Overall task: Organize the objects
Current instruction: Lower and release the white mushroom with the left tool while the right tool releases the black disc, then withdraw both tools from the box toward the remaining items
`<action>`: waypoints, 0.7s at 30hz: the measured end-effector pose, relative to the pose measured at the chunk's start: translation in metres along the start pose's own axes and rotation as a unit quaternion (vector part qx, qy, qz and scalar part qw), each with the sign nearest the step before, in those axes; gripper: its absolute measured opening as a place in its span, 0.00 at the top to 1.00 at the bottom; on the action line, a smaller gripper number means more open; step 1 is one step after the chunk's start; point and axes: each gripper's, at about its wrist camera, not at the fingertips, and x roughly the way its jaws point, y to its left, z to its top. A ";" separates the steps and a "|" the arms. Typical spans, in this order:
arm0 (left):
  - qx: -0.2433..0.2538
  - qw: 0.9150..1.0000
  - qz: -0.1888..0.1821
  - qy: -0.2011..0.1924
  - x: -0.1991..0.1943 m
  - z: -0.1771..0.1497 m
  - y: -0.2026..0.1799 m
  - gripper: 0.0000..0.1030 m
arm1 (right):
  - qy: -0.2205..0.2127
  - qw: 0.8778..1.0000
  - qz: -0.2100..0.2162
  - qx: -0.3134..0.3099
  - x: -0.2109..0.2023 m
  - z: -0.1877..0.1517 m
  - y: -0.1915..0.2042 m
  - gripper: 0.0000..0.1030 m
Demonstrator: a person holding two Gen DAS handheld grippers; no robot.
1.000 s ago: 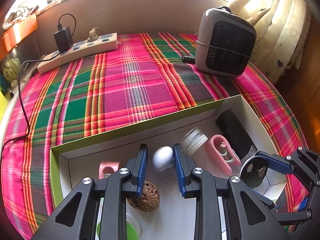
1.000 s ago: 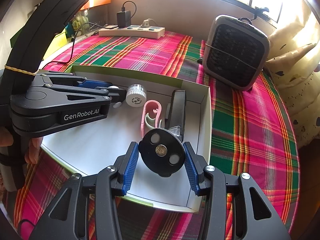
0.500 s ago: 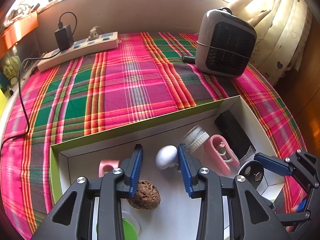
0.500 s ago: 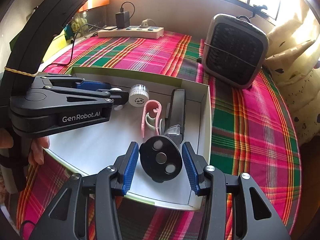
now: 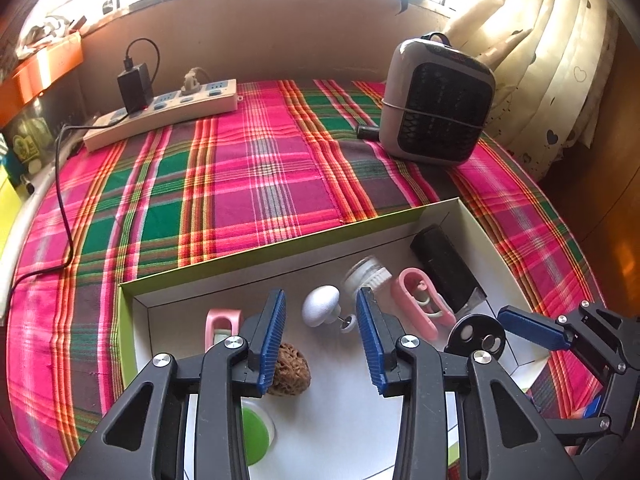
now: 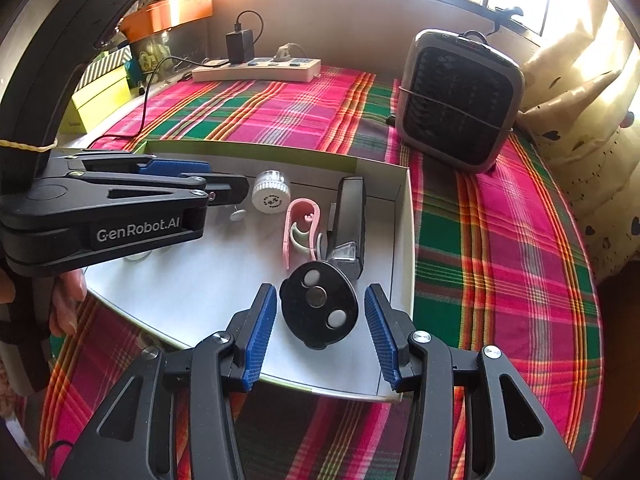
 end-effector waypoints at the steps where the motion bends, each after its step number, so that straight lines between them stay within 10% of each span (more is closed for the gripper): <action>1: 0.000 1.000 0.000 -0.001 -0.002 0.000 -0.001 0.66 | -0.001 1.000 0.000 0.001 -0.001 0.001 0.000 0.54; 21: -0.003 0.999 -0.005 -0.036 -0.057 -0.029 -0.011 0.66 | -0.030 0.999 0.000 0.026 -0.036 -0.015 -0.001 0.52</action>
